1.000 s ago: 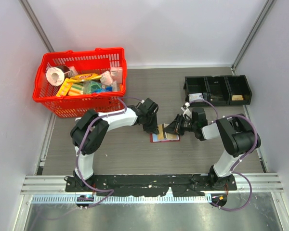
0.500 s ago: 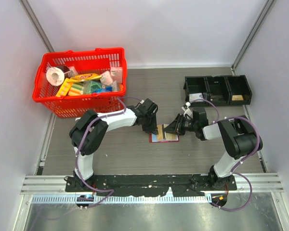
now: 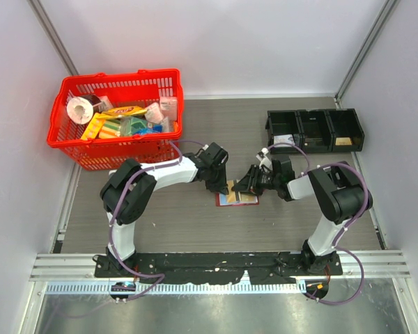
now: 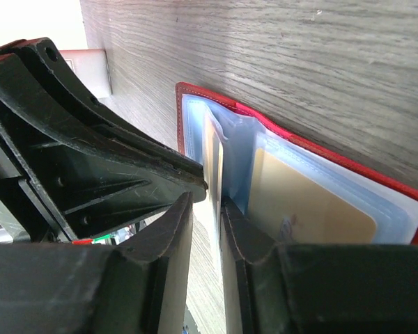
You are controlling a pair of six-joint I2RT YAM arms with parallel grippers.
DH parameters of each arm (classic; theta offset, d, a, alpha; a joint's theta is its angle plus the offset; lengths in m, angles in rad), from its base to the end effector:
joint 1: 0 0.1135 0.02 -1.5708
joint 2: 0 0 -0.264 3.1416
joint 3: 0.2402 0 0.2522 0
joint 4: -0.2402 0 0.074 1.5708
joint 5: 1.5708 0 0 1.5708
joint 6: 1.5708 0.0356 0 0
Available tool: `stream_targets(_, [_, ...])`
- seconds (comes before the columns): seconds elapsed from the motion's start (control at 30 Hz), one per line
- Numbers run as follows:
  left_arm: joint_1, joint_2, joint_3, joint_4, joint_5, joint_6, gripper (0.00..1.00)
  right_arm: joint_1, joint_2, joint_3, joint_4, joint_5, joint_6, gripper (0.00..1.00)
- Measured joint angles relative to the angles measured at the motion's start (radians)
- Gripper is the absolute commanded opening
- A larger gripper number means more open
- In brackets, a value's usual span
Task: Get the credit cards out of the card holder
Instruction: Remove the credit card from the card holder.
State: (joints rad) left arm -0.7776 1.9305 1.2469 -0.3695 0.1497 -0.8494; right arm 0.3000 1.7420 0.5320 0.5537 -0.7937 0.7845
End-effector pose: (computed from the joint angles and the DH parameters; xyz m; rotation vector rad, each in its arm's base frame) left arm 0.2776 -0.2808 0.1575 -0.0451 2.8125 -0.6860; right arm 0.2657 0.1088 0.1052 0.0934 2.3992 1.4412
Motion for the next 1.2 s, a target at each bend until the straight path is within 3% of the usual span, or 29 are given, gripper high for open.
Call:
stream_targets(0.17, [0.000, 0.000, 0.000, -0.003, -0.002, 0.002, 0.17, -0.002, 0.006, 0.002, 0.003, 0.002, 0.002, 0.17])
stream_targets(0.57, [0.000, 0.000, 0.000, -0.005, -0.003, 0.003, 0.17, -0.079, -0.005, -0.045, 0.106, -0.066, 0.086, 0.15])
stream_targets(0.73, [0.000, 0.000, 0.000, -0.005, -0.003, 0.005, 0.17, -0.095, -0.023, -0.061, 0.111, -0.066, 0.083, 0.03])
stream_targets(0.87, [0.000, 0.000, 0.000, -0.005, -0.003, 0.005, 0.17, -0.099, -0.023, -0.064, 0.100, -0.064, 0.072, 0.01])
stream_targets(1.2, [0.000, -0.007, -0.014, 0.010, -0.005, 0.006, 0.17, -0.145, -0.150, -0.064, -0.110, -0.010, -0.047, 0.01])
